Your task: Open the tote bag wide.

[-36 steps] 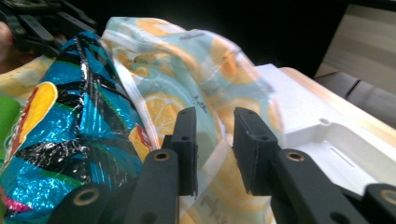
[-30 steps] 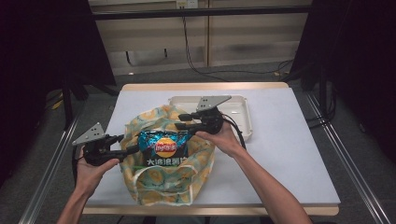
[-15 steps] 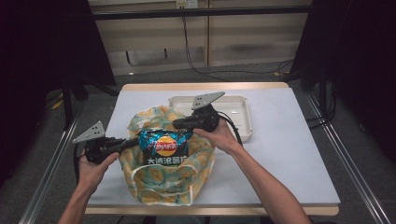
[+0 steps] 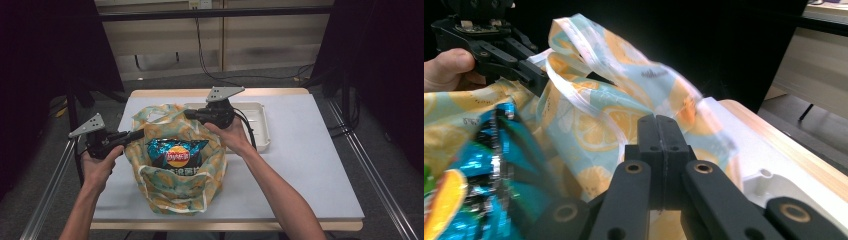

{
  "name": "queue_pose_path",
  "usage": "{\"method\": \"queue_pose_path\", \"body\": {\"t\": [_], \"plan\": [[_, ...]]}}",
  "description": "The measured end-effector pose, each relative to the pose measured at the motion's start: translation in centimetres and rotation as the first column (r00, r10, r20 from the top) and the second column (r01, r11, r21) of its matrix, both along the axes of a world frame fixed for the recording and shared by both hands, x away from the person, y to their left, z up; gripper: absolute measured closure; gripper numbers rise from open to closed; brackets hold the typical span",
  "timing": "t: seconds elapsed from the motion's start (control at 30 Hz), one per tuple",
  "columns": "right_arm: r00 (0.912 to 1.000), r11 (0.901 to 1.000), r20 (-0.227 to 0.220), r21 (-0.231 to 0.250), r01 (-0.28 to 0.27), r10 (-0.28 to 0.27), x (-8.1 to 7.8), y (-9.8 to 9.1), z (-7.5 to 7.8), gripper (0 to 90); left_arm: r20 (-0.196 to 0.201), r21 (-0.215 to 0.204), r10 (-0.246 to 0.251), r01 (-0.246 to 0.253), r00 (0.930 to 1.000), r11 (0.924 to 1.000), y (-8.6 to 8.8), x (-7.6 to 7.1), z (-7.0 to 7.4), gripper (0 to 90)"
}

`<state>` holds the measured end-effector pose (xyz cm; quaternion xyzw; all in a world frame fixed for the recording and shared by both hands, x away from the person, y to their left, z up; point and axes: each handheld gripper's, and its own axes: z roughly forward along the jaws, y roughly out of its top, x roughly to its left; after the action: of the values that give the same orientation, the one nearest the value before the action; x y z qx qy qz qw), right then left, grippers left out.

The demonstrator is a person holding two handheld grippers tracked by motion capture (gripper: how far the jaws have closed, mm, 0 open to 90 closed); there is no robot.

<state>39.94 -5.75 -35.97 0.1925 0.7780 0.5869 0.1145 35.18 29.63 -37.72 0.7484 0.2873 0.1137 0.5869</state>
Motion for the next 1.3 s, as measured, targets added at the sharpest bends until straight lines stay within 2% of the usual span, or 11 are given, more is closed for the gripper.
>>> {"method": "queue_pose_path", "body": {"t": [0.2,0.33,0.4,0.47,0.57,0.7,0.93,1.1,1.17,1.23,1.3], "plan": [[0.9989,0.9989,0.006,-0.014,0.046,-0.045,1.1,0.3,-0.8,90.0,-0.018,-0.019,0.019,-0.019,0.9997,0.9996,0.0,1.1,-0.4,88.7],[0.9979,0.9981,0.024,-0.009,0.061,-0.061,1.6,0.5,-0.5,90.0,-0.005,0.019,0.026,-0.026,0.9996,0.9995,0.2,1.4,-0.1,88.9],[0.9975,0.9977,0.023,-0.010,0.067,-0.067,1.7,0.6,-0.6,90.0,-0.016,0.033,0.031,-0.031,0.9994,0.9990,0.1,1.5,-0.2,89.2],[0.9972,0.9968,0.019,-0.034,0.073,-0.072,2.1,0.8,-1.2,90.0,-0.032,0.056,0.038,-0.037,0.9988,0.9978,0.0,1.9,-0.8,89.5],[0.9976,0.9968,-0.006,-0.043,0.068,-0.068,2.6,0.9,-2.5,90.0,-0.064,0.048,0.040,-0.037,0.9972,0.9982,0.2,2.4,-2.2,89.5],[0.9977,0.9960,-0.034,-0.070,0.056,-0.058,2.8,1.2,-4.2,90.0,-0.098,0.089,0.049,-0.040,0.9940,0.9952,0.2,2.7,-3.7,89.5],[0.9980,0.9960,-0.052,-0.084,0.032,-0.036,2.3,1.4,-5.5,90.0,-0.122,0.131,0.020,-0.004,0.9923,0.9914,0.4,1.8,-4.6,89.5],[0.9954,0.9983,-0.091,-0.053,0.024,-0.029,1.4,1.2,-7.1,90.0,-0.136,0.124,-0.010,0.027,0.9907,0.9919,0.3,0.3,-5.7,89.1],[0.9955,0.9992,-0.093,-0.036,0.016,-0.019,0.8,1.0,-7.5,90.0,-0.138,0.142,-0.020,0.039,0.9903,0.9891,0.3,0.0,-5.9,88.9],[0.9954,0.9991,-0.094,-0.039,0.016,-0.019,0.7,0.9,-7.6,90.0,-0.139,0.169,-0.013,0.037,0.9901,0.9850,0.3,-0.3,-6.1,88.8],[0.9943,0.9985,-0.106,-0.055,0.003,-0.008,0.3,1.0,-8.0,90.0,-0.146,0.163,-0.005,0.029,0.9892,0.9861,0.6,-0.3,-6.3,88.9]]}}
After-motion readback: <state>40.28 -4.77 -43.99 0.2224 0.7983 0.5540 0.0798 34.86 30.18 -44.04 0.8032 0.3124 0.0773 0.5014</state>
